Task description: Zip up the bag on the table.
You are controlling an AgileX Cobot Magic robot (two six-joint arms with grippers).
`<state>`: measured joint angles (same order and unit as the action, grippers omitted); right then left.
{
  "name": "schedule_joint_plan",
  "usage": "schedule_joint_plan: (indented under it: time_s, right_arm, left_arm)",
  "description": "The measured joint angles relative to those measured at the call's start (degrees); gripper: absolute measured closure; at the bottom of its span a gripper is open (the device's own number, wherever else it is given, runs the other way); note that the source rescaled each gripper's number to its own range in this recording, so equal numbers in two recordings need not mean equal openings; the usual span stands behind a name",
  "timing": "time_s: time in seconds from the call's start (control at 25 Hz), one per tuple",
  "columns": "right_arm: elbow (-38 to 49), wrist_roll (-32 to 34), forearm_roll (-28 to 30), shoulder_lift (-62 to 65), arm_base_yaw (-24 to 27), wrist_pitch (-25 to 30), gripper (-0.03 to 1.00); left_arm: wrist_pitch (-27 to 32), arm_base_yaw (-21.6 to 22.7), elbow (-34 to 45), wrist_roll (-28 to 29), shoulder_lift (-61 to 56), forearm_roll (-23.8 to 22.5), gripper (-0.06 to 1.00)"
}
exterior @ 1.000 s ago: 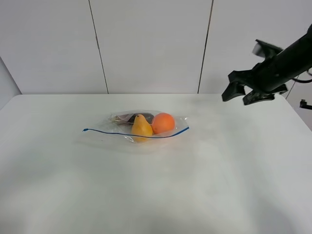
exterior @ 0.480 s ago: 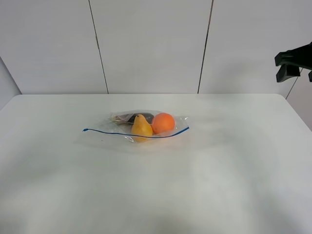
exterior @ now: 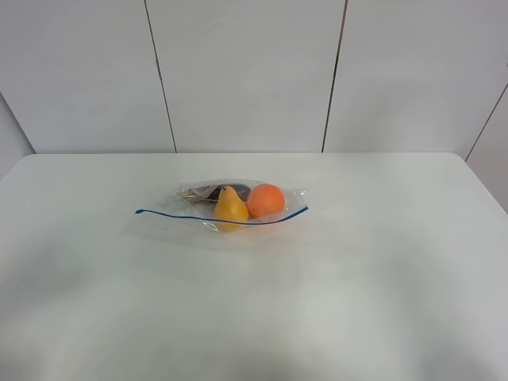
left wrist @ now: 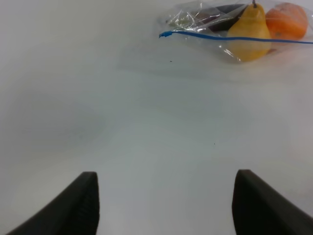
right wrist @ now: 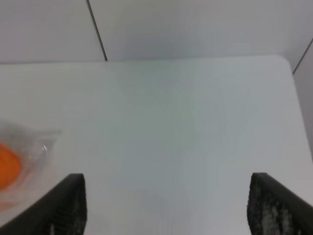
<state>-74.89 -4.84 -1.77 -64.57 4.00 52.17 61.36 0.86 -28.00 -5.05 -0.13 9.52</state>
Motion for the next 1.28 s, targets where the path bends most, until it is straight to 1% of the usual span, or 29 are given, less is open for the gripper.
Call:
schedule_joint_plan:
  time_s: [0.24,0.28,0.4,0.76,0.8,0.84,0.92,1.08,1.28]
  right_arm:
    - [0.0,-0.1,-1.3,9.9,0.0,2.2,-0.03]
    - [0.1,-0.1,-1.5,13.3,0.0,2.6,-0.03]
    - [1.1,-0.1,-1.6,16.8,0.0,2.9,-0.03]
    - [17.5,-0.1,-2.1,35.5,0.0,3.9,-0.03]
    - [17.5,-0.1,-2.1,35.5,0.0,3.9,-0.03]
    - [20.1,-0.1,-2.1,38.9,0.0,4.1,-0.03]
    - [22.4,0.3,-2.1,41.8,0.0,4.1,-0.03]
    - [26.3,2.2,-2.2,47.5,0.0,4.2,-0.03]
    - [30.9,2.9,-2.6,53.8,0.0,4.5,-0.03]
  left_arm:
    - [0.0,0.0,0.0,0.0,0.0,0.0,0.11]
    - [0.0,0.0,0.0,0.0,0.0,0.0,0.11]
    - [0.0,0.0,0.0,0.0,0.0,0.0,0.11]
    - [0.0,0.0,0.0,0.0,0.0,0.0,0.11]
    - [0.0,0.0,0.0,0.0,0.0,0.0,0.11]
    - [0.0,0.0,0.0,0.0,0.0,0.0,0.11]
    - [0.0,0.0,0.0,0.0,0.0,0.0,0.11]
    - [0.0,0.0,0.0,0.0,0.0,0.0,0.11]
    - [0.0,0.0,0.0,0.0,0.0,0.0,0.11]
